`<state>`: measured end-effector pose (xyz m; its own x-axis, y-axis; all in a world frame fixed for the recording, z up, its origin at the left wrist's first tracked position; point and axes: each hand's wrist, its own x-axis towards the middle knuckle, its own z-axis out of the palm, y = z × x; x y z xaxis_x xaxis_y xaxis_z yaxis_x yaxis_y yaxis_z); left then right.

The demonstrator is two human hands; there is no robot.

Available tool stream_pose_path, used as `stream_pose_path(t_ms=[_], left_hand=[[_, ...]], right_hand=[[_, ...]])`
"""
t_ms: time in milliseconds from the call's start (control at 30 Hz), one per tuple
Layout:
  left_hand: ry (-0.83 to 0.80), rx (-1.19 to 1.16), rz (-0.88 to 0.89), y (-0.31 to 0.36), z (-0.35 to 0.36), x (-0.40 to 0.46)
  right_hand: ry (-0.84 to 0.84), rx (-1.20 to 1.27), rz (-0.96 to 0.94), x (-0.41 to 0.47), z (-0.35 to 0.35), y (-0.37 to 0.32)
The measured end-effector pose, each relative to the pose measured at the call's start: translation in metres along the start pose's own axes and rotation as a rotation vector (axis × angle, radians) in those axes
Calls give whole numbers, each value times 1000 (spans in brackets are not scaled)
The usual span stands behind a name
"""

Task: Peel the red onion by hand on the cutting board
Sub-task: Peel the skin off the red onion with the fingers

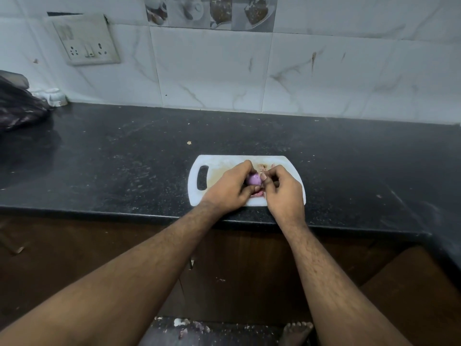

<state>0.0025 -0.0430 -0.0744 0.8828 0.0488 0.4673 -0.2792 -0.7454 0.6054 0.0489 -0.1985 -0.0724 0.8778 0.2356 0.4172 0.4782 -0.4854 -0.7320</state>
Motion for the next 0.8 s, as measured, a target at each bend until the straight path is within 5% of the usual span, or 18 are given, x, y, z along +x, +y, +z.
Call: stream_pose_path(t_ms=[333,600,800], left_hand=[[-17,91,6,0,-3,0],[23,116,-46,-3,-3,0],[30,60,-64,-3,-2,1]], right_hand=[[-126,-333,21,0,0,-11],[111,-108,199,2,-2,-8],[-2,-37,40,-2,-2,-8]])
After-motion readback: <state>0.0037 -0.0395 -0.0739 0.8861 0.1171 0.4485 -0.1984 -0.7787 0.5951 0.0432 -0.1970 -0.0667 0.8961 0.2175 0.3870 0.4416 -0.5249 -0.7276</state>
